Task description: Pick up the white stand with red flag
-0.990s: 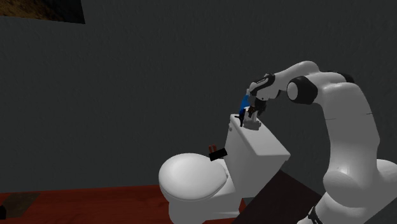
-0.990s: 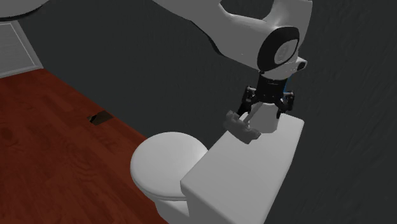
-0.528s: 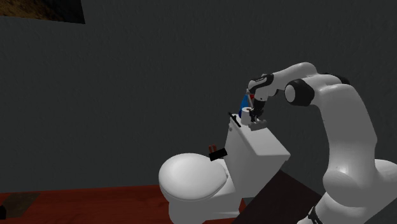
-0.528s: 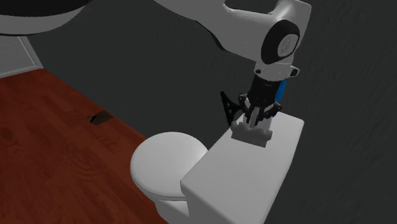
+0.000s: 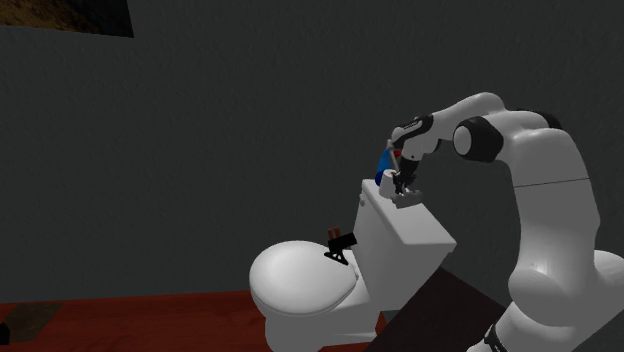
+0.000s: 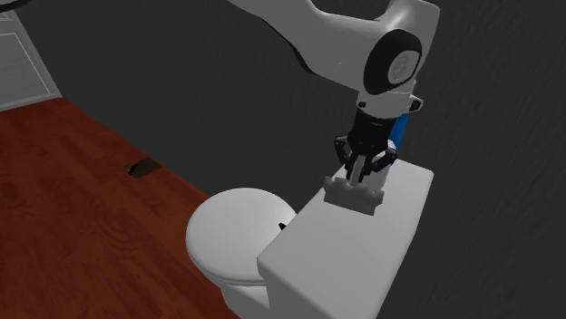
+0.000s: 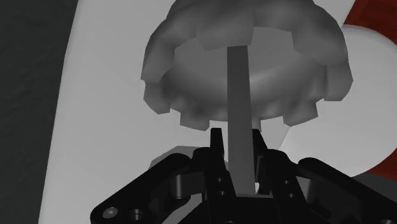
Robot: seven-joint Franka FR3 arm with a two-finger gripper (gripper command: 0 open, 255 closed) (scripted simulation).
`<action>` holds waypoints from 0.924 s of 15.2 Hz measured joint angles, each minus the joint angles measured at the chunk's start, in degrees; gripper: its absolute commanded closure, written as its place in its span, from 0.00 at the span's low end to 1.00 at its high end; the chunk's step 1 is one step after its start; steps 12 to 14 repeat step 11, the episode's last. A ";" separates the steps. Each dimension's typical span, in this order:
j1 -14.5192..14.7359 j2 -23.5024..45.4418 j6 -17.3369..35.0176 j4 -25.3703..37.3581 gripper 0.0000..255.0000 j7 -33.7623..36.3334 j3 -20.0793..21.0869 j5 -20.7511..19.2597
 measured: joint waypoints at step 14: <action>0.33 -3.34 -7.00 2.14 1.00 1.21 -0.71 -1.41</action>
